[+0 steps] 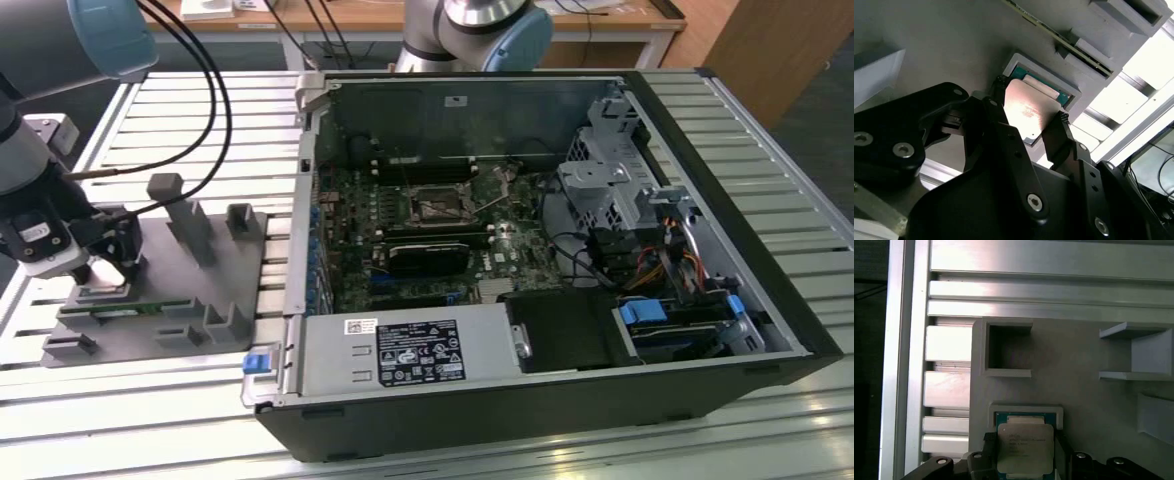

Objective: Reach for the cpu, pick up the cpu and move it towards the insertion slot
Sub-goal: 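Pick up the cpu and move it towards the insertion slot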

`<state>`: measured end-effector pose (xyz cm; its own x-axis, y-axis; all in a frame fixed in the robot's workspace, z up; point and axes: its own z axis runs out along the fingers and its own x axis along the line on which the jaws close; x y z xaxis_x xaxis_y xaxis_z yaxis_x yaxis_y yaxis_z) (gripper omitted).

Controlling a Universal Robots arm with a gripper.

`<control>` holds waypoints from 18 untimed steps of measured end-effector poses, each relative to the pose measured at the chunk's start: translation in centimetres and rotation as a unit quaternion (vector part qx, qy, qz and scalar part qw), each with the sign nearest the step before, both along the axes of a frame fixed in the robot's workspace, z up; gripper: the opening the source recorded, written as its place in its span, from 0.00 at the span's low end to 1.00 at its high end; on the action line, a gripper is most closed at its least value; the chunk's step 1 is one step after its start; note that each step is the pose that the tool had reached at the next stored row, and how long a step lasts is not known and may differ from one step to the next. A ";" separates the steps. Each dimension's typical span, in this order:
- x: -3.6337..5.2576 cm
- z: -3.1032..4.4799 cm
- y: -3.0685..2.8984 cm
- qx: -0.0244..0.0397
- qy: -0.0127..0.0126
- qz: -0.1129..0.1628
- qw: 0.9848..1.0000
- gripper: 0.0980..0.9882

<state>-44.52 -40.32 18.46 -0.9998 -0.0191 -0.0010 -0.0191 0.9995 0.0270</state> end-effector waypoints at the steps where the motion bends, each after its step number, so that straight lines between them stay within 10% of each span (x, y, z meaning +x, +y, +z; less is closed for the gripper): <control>1: 0.00 0.14 0.00 0.000 0.000 0.000 1.000 0.50; 18: -0.02 1.36 0.00 0.000 0.000 0.000 1.000 0.50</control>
